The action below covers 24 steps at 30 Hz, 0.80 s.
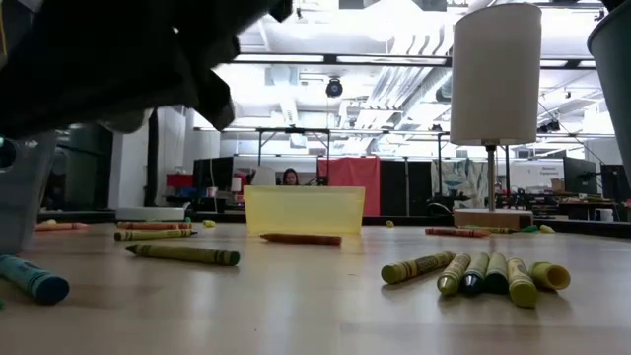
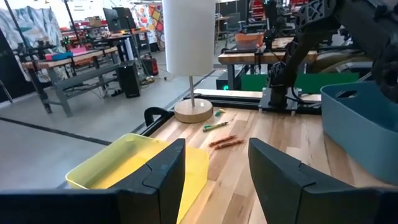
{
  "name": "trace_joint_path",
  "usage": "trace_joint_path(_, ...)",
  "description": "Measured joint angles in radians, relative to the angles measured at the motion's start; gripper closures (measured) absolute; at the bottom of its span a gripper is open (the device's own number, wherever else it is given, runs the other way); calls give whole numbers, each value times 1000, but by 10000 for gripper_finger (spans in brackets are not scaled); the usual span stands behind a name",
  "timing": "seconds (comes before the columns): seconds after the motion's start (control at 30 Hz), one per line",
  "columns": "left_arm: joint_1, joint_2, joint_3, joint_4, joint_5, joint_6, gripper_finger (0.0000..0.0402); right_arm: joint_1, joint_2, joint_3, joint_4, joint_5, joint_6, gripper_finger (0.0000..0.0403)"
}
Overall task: Sort crayons
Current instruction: Put the blue crayon into the black bin
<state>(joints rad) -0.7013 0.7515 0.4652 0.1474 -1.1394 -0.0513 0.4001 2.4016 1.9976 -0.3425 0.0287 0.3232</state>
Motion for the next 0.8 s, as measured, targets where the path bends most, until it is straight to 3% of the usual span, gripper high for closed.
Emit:
trace_joint_path(0.2,0,0,0,0,22,-26,240,30,21,0,34,9,44,292)
trace_joint_path(0.3,0,0,0,0,22,-25,240,42,38,0,24,69,43,264)
trace_joint_path(0.6,0,0,0,-8,22,-24,240,44,75,0,-32,206,44,256)
trace_joint_path(0.8,0,0,0,-16,22,-24,240,43,100,0,-31,213,74,256)
